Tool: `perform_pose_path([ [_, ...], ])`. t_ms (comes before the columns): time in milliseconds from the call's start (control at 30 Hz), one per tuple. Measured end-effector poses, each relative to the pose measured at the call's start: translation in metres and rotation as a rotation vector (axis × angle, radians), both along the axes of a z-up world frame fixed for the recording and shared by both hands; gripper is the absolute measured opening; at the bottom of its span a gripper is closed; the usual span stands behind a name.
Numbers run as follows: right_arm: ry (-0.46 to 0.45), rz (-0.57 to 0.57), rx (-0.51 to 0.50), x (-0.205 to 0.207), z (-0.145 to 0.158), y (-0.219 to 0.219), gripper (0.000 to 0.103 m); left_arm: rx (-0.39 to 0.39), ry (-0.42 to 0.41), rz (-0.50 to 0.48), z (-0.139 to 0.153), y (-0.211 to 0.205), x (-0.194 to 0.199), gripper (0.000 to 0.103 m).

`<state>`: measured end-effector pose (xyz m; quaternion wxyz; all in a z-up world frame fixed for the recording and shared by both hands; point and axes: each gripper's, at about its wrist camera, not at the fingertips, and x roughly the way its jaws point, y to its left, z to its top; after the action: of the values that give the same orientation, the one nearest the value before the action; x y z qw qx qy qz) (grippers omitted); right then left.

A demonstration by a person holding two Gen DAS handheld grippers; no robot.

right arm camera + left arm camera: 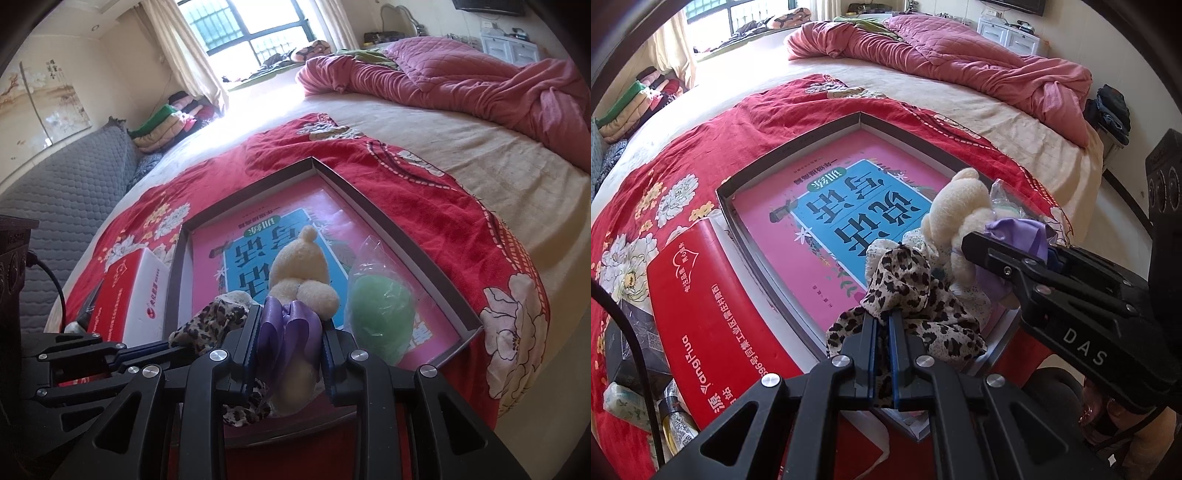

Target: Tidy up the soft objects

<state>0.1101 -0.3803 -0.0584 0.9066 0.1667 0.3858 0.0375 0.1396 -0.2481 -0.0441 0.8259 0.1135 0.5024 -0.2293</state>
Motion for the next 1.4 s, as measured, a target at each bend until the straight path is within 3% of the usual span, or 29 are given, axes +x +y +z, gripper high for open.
perform_pose_path([
  [633, -0.009, -0.015, -0.007, -0.004, 0.004, -0.002, 0.036, 0.017, -0.001, 0.001, -0.001, -0.002, -0.002, 0.007],
  [833, -0.016, -0.040, -0.013, -0.010, 0.008, -0.007, 0.041, 0.029, 0.002, -0.001, -0.002, -0.003, -0.003, 0.007],
  [933, -0.024, -0.053, -0.017, -0.014, 0.012, -0.009, 0.049, 0.040, 0.002, -0.001, -0.002, -0.005, -0.003, 0.008],
  [1267, -0.032, -0.109, -0.019, -0.023, 0.017, -0.020, 0.051, 0.048, 0.003, -0.011, -0.001, -0.006, -0.006, 0.018],
  [1400, -0.040, -0.125, -0.025, -0.025, 0.020, -0.022, 0.052, 0.040, -0.004, -0.013, 0.003, -0.005, -0.008, 0.033],
])
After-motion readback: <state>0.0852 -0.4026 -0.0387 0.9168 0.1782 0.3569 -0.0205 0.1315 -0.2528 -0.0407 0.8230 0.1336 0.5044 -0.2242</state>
